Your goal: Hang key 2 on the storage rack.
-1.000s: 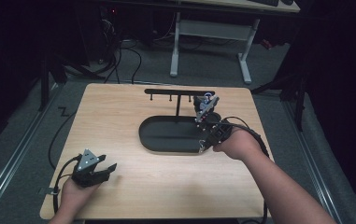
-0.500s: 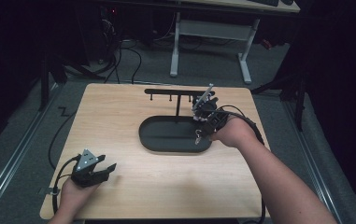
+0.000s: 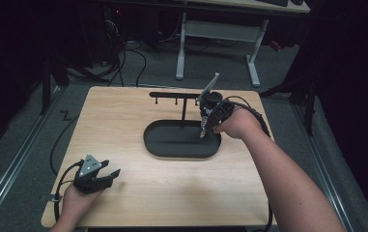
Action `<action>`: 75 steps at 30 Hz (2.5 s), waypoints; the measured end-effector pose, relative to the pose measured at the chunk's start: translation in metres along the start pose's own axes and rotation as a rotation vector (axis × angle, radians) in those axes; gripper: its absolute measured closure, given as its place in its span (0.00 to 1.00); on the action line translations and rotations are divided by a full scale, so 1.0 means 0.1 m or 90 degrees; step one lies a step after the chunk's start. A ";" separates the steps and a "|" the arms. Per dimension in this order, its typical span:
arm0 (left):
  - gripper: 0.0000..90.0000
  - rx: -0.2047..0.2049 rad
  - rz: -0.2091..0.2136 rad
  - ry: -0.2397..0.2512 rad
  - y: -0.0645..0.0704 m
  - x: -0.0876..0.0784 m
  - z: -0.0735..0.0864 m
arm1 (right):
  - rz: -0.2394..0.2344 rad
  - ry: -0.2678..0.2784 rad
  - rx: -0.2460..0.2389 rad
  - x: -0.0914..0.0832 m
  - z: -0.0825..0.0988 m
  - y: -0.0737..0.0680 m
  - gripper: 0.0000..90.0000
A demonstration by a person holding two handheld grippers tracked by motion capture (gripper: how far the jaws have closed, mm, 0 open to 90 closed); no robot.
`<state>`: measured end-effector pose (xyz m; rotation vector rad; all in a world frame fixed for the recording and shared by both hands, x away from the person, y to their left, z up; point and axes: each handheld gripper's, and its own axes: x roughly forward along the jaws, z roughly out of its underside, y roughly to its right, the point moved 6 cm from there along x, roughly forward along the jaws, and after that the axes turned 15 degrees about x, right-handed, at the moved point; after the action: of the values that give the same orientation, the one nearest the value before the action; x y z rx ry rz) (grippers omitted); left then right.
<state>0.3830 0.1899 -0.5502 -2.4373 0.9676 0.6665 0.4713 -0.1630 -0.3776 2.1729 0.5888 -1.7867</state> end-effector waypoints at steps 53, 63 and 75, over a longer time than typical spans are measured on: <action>0.46 -0.002 0.007 -0.003 0.00 0.02 0.02 | 0.012 0.045 0.061 0.31 -0.70 0.36 0.65; 0.46 0.007 0.010 -0.008 0.02 0.03 0.02 | -0.019 0.076 0.088 0.36 -0.44 0.34 0.44; 0.45 0.024 0.021 -0.012 0.08 0.05 0.00 | -0.039 0.143 0.125 0.46 0.05 0.40 0.41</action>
<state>0.3801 0.1819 -0.5550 -2.3837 1.0053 0.6756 0.4930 -0.1944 -0.4259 2.5371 0.5533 -1.7065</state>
